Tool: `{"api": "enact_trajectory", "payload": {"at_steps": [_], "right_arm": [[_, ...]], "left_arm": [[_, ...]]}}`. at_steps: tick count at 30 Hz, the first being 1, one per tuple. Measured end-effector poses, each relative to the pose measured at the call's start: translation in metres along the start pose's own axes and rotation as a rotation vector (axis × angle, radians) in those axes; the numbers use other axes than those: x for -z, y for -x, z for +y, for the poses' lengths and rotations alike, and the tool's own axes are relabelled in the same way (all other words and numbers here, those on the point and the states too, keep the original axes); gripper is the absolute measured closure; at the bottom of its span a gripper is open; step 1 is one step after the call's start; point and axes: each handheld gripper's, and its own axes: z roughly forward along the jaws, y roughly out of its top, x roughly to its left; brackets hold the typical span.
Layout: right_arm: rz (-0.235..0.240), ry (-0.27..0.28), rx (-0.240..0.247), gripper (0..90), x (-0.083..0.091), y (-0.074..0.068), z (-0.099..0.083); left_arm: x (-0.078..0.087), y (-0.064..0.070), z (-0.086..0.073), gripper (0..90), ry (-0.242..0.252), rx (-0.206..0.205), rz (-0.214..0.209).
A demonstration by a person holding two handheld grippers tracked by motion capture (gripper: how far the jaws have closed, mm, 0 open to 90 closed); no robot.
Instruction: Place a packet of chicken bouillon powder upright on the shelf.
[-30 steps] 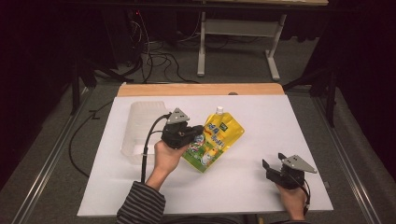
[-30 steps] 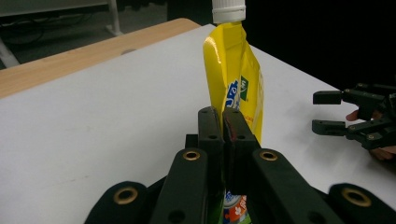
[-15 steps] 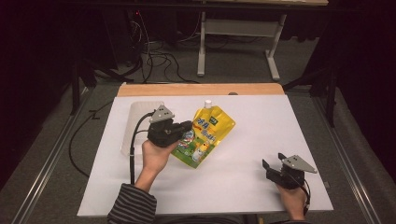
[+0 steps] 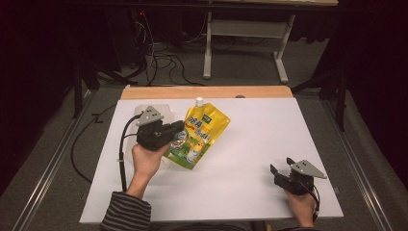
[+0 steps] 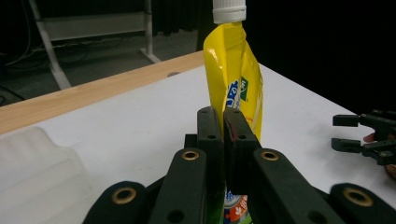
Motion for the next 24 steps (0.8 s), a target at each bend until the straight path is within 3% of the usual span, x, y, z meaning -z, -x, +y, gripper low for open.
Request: {"api": "enact_trajectory", "payload": {"at_steps": [10, 24], "right_arm": [[0.000, -0.003, 0.000, 31.6, 0.000, 0.000, 0.000], [-0.003, -0.001, 0.001, 31.6, 0.000, 0.000, 0.000]], "left_arm": [[0.025, -0.017, 0.001, 86.8, 0.058, 0.021, 0.081], [0.042, -0.049, -0.005, 86.3, 0.070, 0.048, 0.204]]}}
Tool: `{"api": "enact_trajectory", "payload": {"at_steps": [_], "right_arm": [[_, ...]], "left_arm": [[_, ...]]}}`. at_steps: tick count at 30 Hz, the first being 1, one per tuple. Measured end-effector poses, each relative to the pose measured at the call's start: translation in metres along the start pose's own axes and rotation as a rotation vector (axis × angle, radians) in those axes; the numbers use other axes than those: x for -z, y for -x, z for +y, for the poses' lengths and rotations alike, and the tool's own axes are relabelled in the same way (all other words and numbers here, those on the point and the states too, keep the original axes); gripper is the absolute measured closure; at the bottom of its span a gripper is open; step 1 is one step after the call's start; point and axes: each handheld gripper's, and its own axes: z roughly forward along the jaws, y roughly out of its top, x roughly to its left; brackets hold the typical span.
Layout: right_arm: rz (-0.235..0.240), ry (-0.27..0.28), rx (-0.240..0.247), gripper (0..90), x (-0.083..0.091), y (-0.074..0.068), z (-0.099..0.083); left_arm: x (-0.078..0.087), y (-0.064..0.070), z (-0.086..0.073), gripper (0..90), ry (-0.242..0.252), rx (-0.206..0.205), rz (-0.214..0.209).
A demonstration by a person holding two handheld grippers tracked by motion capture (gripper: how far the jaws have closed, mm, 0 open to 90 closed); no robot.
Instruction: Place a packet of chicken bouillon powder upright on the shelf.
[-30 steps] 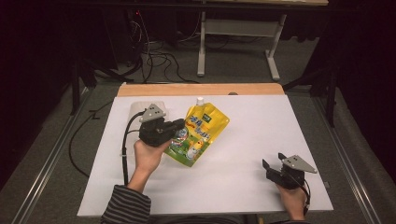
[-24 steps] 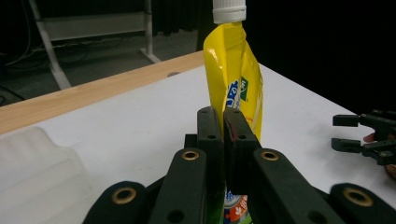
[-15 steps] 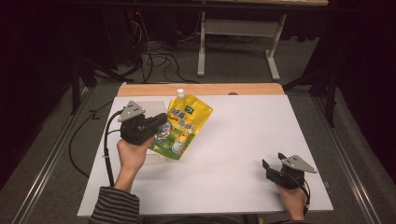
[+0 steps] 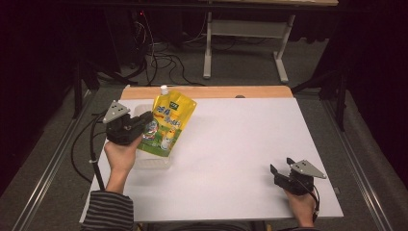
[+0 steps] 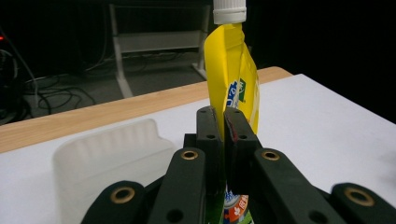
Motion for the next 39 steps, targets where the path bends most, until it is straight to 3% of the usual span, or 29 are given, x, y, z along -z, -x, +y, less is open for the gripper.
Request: {"api": "enact_trajectory", "payload": {"at_steps": [5, 10, 18, 26, 32, 39], "right_arm": [[-0.002, 0.003, -0.001, 31.6, 0.000, 0.000, 0.000], [-0.001, 0.003, 0.001, 31.6, 0.000, 0.000, 0.000], [-0.001, 0.004, 0.003, 31.6, 0.000, 0.000, 0.000], [-0.004, 0.001, 0.003, 31.5, 0.000, -0.001, 0.000], [-0.011, -0.004, 0.016, 31.5, 0.000, -0.002, 0.000], [-0.010, -0.002, 0.019, 31.5, 0.000, -0.002, 0.000]], "left_arm": [[0.002, -0.009, -0.004, 86.3, 0.009, 0.005, 0.038], [-0.002, -0.011, -0.010, 86.1, -0.008, -0.025, 0.072], [-0.013, -0.015, -0.022, 84.6, -0.053, -0.035, 0.077], [-0.015, -0.012, -0.025, 81.5, -0.097, -0.085, 0.097], [-0.013, -0.018, -0.023, 78.0, -0.125, -0.042, 0.087], [-0.019, -0.019, -0.018, 69.3, -0.164, -0.039, 0.094]]}}
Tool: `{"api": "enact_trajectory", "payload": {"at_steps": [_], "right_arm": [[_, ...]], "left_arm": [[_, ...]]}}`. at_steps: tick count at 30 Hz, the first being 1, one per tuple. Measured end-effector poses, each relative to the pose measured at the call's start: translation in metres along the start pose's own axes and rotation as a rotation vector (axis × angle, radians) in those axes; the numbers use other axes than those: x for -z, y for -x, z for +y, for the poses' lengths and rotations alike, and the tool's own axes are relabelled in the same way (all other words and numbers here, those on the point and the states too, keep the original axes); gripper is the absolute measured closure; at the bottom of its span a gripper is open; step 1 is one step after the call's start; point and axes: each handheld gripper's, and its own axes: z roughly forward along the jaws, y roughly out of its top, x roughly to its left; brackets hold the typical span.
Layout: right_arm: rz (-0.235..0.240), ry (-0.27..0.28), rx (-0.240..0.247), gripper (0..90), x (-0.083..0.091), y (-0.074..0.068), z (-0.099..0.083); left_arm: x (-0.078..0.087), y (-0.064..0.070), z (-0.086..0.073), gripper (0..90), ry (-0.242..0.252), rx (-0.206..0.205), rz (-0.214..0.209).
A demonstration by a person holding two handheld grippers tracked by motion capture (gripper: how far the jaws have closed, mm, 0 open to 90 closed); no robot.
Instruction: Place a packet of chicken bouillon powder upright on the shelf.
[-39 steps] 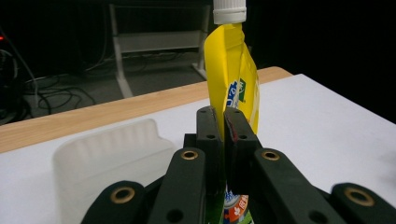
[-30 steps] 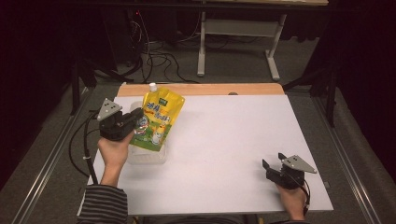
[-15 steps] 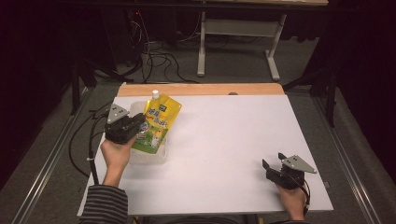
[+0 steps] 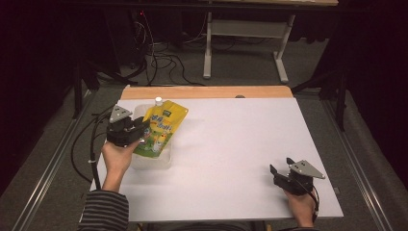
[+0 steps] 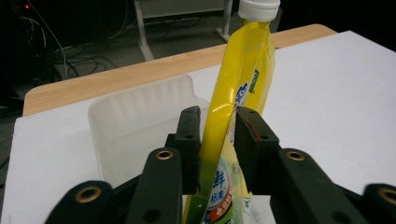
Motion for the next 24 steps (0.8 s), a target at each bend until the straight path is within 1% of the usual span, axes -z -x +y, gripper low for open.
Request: {"api": "enact_trajectory", "payload": {"at_steps": [4, 6, 7, 10, 12, 15, 18, 19, 21, 22, 23, 24], "right_arm": [[0.000, -0.001, -0.005, 31.5, 0.000, 0.000, 0.000], [0.000, 0.000, -0.001, 31.5, 0.000, 0.000, 0.000], [0.000, -0.001, 0.000, 31.5, 0.000, 0.000, 0.000], [0.000, -0.001, 0.000, 31.5, 0.000, 0.000, 0.000], [0.002, -0.002, -0.005, 31.4, 0.000, 0.000, 0.000], [0.001, -0.001, -0.004, 31.4, 0.000, 0.000, 0.000], [0.002, -0.001, -0.005, 31.4, 0.000, 0.000, 0.000], [0.002, -0.001, -0.005, 31.4, 0.000, 0.000, 0.000], [0.002, -0.002, -0.001, 31.4, 0.000, 0.000, 0.000], [0.001, -0.004, 0.000, 31.4, 0.000, -0.001, 0.000], [0.000, -0.004, -0.001, 31.3, 0.000, -0.001, 0.000], [0.000, -0.004, -0.001, 31.3, 0.000, -0.001, 0.000]], "left_arm": [[-0.006, 0.003, 0.006, 63.7, -0.051, -0.026, 0.022], [-0.008, 0.003, 0.008, 62.7, -0.070, -0.031, 0.016], [-0.009, 0.004, 0.010, 61.6, -0.080, -0.035, 0.021], [-0.010, 0.003, 0.014, 61.0, -0.097, -0.031, 0.015], [-0.011, 0.004, 0.016, 61.2, -0.103, -0.037, 0.011], [-0.014, 0.007, 0.019, 62.6, -0.130, -0.045, -0.004], [-0.017, 0.010, 0.022, 63.6, -0.168, -0.068, -0.011], [-0.017, 0.011, 0.024, 64.0, -0.184, -0.071, -0.020], [-0.021, 0.012, 0.025, 65.8, -0.216, -0.069, -0.055], [-0.024, 0.013, 0.024, 67.7, -0.237, -0.071, -0.063], [-0.026, 0.015, 0.023, 69.8, -0.254, -0.086, -0.051], [-0.028, 0.016, 0.023, 69.8, -0.260, -0.095, -0.044]]}}
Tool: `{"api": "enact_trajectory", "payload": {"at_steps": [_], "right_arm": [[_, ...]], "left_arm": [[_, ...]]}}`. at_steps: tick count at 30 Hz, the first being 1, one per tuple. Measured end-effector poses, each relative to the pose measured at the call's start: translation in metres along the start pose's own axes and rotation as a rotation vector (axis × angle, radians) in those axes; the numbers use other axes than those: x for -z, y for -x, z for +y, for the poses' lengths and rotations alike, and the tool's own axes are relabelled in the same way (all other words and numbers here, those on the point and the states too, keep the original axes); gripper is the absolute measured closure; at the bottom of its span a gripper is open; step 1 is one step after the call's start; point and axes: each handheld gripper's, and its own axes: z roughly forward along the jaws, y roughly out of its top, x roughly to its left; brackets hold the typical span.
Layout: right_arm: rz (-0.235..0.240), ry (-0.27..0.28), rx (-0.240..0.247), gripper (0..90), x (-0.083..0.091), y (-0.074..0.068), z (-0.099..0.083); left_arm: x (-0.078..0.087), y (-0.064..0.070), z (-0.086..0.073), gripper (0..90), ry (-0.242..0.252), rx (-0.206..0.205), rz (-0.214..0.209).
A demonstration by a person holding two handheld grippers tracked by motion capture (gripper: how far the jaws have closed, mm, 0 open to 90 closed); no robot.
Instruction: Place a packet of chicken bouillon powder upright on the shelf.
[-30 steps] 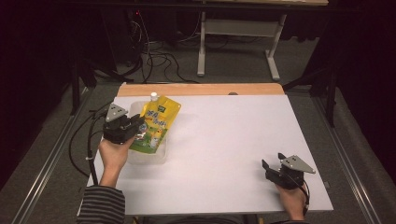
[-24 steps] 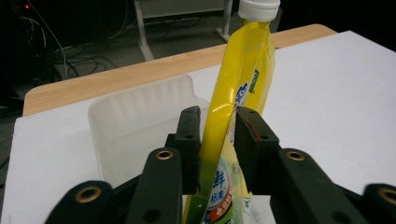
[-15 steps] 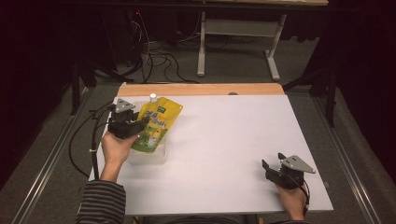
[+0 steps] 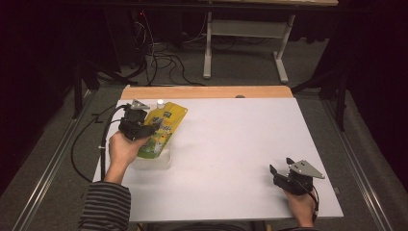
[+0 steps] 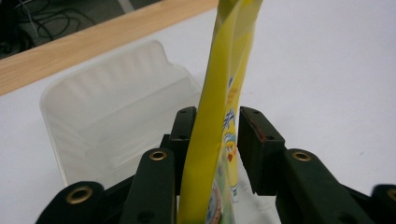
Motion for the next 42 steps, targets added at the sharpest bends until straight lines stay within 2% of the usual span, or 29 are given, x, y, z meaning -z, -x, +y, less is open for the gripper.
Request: {"api": "enact_trajectory", "payload": {"at_steps": [1, 3, 4, 6, 8, 11, 12, 13, 15, 19, 22, 28, 31, 38, 42], "right_arm": [[-0.001, 0.001, 0.000, 31.3, 0.000, 0.000, 0.000], [0.000, 0.003, 0.000, 31.3, 0.000, 0.000, 0.000], [0.001, 0.003, 0.000, 31.3, 0.000, 0.000, 0.000], [0.001, 0.003, 0.000, 31.3, 0.000, 0.000, 0.000], [0.001, 0.003, 0.001, 31.1, 0.000, 0.000, 0.000], [0.003, 0.003, 0.000, 31.0, 0.000, 0.000, 0.000], [0.003, 0.006, -0.001, 30.9, 0.001, 0.001, 0.000], [0.003, 0.006, -0.001, 30.9, 0.001, 0.001, 0.000], [0.004, 0.010, -0.001, 30.9, 0.001, 0.001, 0.000], [0.004, 0.010, -0.004, 30.9, 0.001, 0.001, 0.000], [0.004, 0.009, -0.005, 30.9, 0.001, 0.001, 0.000], [0.002, 0.006, -0.002, 30.9, 0.000, 0.001, 0.000], [0.001, 0.006, -0.003, 30.9, 0.000, 0.000, 0.000], [0.001, 0.009, 0.003, 30.9, 0.000, 0.000, 0.000], [-0.004, 0.006, 0.005, 31.0, 0.000, -0.001, 0.000]], "left_arm": [[-0.001, 0.000, 0.000, 73.1, 0.001, 0.001, 0.000], [0.000, -0.001, 0.000, 82.3, 0.005, 0.018, -0.027], [0.000, -0.001, 0.000, 87.8, 0.003, 0.011, -0.027], [0.002, 0.002, 0.000, 88.7, 0.000, -0.007, -0.032], [0.003, 0.005, -0.001, 89.9, 0.005, -0.027, -0.013], [0.005, 0.007, -0.004, 89.9, 0.062, -0.030, 0.006], [0.007, 0.007, -0.008, 89.9, 0.113, -0.026, 0.004], [0.007, 0.007, -0.008, 90.0, 0.113, -0.026, 0.004], [0.007, 0.006, -0.013, 89.9, 0.160, -0.015, 0.006], [0.003, 0.003, -0.027, 89.6, 0.221, -0.011, 0.001], [0.005, 0.003, -0.033, 88.2, 0.225, -0.005, -0.008], [0.013, 0.001, -0.041, 85.3, 0.184, -0.014, -0.001], [0.016, 0.001, -0.044, 84.8, 0.179, -0.014, -0.008], [0.017, 0.003, -0.057, 85.4, 0.222, 0.009, -0.028], [0.018, 0.005, -0.062, 87.9, 0.241, 0.007, -0.015]]}}
